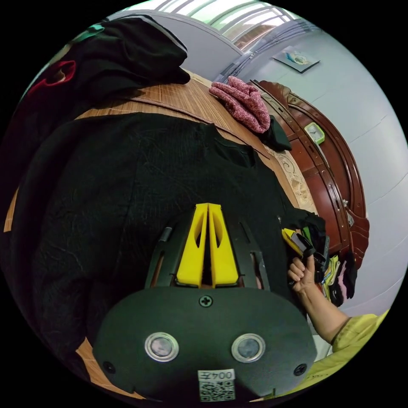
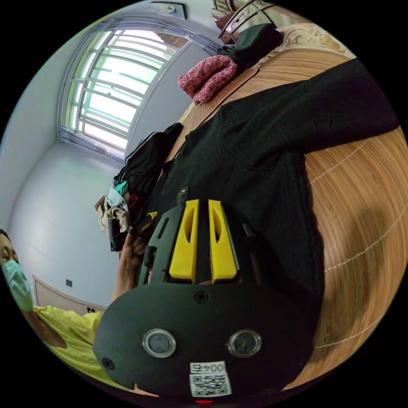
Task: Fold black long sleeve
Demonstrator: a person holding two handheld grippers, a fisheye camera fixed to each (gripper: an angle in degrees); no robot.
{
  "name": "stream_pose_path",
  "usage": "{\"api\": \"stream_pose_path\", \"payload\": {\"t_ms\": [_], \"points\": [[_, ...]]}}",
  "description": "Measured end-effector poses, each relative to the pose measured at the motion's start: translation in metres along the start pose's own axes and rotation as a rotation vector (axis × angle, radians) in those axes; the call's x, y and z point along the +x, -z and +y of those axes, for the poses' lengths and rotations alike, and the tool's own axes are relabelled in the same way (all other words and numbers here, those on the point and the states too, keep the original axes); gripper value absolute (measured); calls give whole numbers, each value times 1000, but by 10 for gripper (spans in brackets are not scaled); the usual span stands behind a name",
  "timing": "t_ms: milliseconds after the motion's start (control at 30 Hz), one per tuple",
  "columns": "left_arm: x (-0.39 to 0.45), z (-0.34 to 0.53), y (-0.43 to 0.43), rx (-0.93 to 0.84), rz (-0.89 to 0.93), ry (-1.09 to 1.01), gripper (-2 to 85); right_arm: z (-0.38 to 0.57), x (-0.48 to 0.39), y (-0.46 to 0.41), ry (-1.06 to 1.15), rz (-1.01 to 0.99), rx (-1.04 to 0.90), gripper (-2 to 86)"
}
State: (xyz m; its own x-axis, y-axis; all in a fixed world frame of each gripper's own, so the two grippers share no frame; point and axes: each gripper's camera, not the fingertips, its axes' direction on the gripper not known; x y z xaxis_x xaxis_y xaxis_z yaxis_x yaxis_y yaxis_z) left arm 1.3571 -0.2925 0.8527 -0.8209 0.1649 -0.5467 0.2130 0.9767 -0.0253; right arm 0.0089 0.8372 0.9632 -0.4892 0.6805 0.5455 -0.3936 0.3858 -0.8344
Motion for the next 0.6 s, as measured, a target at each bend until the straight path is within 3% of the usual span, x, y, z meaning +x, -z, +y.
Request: {"api": "stream_pose_path", "payload": {"t_ms": [167,300,467,600], "points": [[-13,25,28,76,72,87,12,24,16,20,-30,-1,-8,41],[-10,62,108,187,52,110,25,40,24,33,-46,13,-16,38],[22,145,207,91,-140,-92,29,82,19,82,-64,-219,-82,63],[25,265,274,-19,-184,-93,25,139,0,142,39,-211,-89,64]]}}
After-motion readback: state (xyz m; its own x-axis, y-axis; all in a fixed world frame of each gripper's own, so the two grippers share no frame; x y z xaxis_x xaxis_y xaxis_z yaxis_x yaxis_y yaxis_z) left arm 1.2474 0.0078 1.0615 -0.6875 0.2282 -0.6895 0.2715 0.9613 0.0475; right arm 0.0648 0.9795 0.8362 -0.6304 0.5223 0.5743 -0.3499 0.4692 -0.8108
